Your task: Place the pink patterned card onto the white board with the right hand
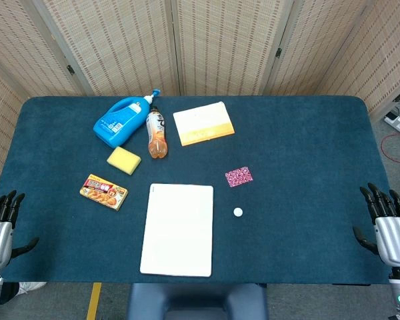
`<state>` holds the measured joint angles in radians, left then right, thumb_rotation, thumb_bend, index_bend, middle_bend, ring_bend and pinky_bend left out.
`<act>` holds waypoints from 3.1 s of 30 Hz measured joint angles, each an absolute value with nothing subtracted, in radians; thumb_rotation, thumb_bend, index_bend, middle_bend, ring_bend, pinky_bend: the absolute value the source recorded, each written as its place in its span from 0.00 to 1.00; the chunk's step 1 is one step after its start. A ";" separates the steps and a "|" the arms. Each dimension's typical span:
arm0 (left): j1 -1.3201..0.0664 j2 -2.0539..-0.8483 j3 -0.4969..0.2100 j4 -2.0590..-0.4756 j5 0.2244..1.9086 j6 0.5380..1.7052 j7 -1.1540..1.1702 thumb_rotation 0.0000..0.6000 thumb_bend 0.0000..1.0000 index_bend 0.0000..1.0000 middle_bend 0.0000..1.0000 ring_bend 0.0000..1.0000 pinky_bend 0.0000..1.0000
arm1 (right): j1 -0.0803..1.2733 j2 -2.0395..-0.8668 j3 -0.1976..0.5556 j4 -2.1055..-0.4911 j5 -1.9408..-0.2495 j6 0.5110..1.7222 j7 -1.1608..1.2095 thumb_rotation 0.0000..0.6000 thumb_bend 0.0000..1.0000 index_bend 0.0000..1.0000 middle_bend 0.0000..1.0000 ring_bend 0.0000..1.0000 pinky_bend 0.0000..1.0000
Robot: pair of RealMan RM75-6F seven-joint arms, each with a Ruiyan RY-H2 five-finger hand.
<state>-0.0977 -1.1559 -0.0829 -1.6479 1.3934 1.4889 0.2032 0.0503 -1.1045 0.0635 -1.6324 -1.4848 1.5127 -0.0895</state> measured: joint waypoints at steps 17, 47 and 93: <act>-0.101 -1.159 -0.086 -1.644 1.395 1.489 0.202 1.00 0.21 0.03 0.06 0.05 0.00 | 0.048 -1.101 0.062 -1.633 -1.494 1.511 -0.082 1.00 0.35 0.02 0.06 0.18 0.00; -0.073 -1.129 -0.069 -1.662 1.412 1.516 0.178 1.00 0.21 0.05 0.06 0.05 0.00 | 0.558 -1.187 0.226 -1.648 -1.218 0.892 -0.338 1.00 0.35 0.23 0.09 0.07 0.00; -0.045 -1.123 -0.070 -1.640 1.386 1.510 0.137 1.00 0.21 0.06 0.05 0.05 0.00 | 1.008 -1.718 0.161 -1.015 -0.718 0.644 -0.625 1.00 0.33 0.28 0.14 0.10 0.00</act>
<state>-0.0452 -1.1230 -0.0699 -1.6398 1.3865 1.5102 0.1368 1.0078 -1.7179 0.1605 -1.0152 -0.7178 0.6444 -0.6252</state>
